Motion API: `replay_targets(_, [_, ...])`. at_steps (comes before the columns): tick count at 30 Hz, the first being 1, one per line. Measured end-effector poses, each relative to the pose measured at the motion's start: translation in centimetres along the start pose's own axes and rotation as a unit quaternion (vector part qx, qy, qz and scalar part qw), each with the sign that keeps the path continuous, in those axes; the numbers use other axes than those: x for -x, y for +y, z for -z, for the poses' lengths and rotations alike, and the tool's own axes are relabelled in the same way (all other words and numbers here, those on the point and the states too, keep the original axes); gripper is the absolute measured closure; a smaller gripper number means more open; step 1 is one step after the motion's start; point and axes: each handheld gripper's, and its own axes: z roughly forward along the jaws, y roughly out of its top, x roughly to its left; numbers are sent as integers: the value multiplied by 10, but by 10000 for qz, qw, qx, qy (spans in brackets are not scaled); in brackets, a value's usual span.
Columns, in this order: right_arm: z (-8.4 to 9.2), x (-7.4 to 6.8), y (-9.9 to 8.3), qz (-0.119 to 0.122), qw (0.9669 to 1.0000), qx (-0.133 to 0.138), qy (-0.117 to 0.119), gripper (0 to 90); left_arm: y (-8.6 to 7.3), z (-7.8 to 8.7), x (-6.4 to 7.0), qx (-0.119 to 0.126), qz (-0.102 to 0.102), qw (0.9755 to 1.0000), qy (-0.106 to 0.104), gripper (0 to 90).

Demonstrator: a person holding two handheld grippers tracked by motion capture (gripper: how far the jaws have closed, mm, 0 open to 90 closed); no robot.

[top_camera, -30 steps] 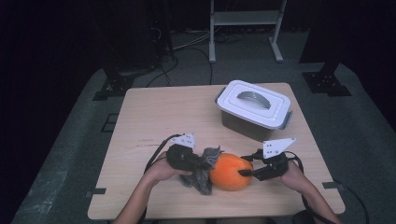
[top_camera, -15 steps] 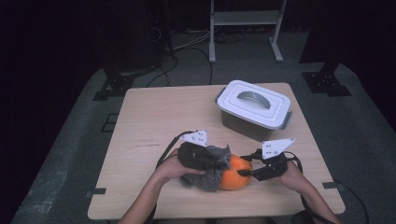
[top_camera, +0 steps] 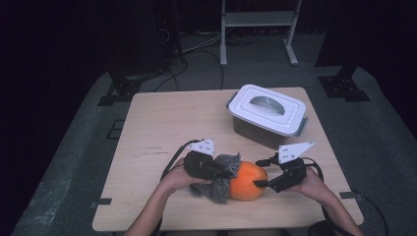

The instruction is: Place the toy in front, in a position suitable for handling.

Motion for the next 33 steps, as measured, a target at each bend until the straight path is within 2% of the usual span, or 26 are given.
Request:
replay_targets(2, [2,-3,6,32,9999,139,18,269,2,-2,0,37,-12,10000,-6,776])
replay_targets(5, [-6,-7,13,147,9999,-76,-43,247,5,-5,1,63,-29,10000,-17,776])
replay_targets(7, [-12,-5,13,120,9997,-171,-92,244,6,-6,1,52,-46,10000,-28,775])
replay_targets(9, [-17,-4,12,82,9998,-159,-83,269,6,-6,1,38,-55,10000,-33,773])
replay_targets(11, [-18,-2,10,85,9998,-164,-68,335,4,-5,0,53,-16,10000,-51,773])
replay_targets(14, [-17,-2,6,162,9996,-211,-65,428,2,-3,-1,71,3,10000,-35,772])
replay_targets(18, [-13,-3,1,234,9993,-259,-91,473,-4,1,-3,17,69,10000,29,768])
replay_targets(22, [-6,0,-9,149,9997,-207,-69,483,-13,2,-6,-49,196,9998,84,767])
replay_targets(24, [-4,1,-12,85,9998,-154,-64,485,-15,1,-8,-20,230,9997,32,767])
replay_targets(30, [-4,1,-12,104,9998,-150,-52,487,-11,2,-7,69,191,9998,-41,768])
replay_targets(33, [-7,-1,-9,163,9997,-163,-33,490,-5,2,-6,226,173,9995,-126,768])
